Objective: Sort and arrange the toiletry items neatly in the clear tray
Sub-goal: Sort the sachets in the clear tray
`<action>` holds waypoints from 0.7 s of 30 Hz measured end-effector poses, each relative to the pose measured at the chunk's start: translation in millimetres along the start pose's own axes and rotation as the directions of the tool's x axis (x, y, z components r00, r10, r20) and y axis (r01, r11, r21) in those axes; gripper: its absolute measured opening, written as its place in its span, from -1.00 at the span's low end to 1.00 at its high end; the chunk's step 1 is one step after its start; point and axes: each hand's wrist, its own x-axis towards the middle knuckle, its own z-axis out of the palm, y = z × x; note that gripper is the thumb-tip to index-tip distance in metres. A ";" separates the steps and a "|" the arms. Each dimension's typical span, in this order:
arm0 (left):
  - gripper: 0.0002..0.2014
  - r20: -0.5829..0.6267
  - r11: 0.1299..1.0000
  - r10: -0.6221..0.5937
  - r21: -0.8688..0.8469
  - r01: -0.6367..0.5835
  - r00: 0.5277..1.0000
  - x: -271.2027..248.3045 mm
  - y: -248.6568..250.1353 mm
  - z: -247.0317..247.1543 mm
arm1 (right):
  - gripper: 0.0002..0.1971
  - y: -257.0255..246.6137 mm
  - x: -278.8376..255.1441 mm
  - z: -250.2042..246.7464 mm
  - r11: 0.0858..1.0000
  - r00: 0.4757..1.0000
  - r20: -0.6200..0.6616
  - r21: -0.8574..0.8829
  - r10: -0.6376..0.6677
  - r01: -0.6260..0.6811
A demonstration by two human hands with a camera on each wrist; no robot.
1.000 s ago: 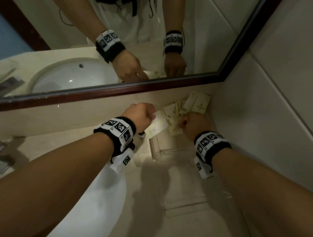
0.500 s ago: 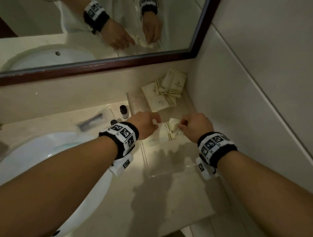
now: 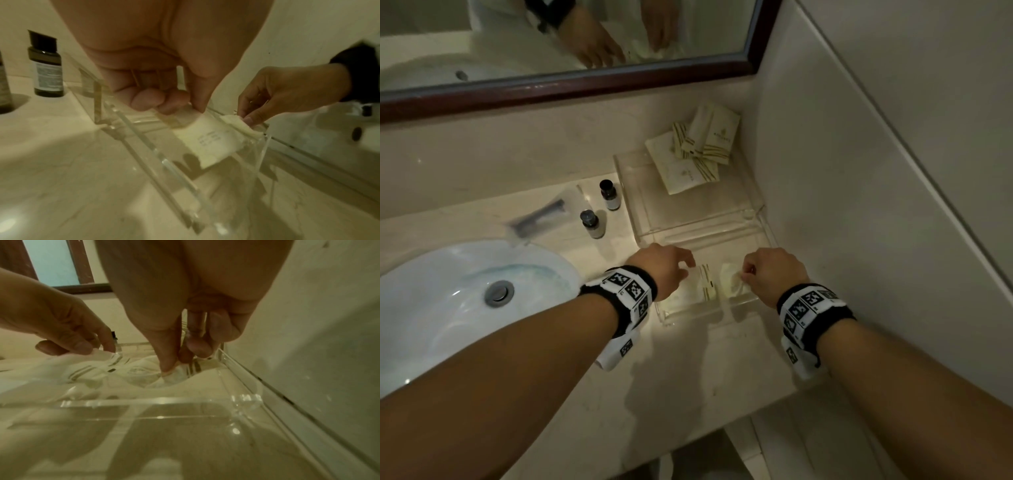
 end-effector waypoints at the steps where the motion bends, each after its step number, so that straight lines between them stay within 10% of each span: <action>1: -0.72 0.001 1.000 -0.002 0.020 0.002 1.000 0.2 0.7 4.0 | -0.80 0.5 -0.4 1.5 1.000 1.000 0.007 -0.021 -0.008 0.008; 21: -0.74 -0.005 0.976 -0.003 0.217 0.004 1.000 23.9 0.2 21.4 | -0.81 -13.2 26.7 12.0 0.982 0.982 0.176 -0.163 -0.069 0.098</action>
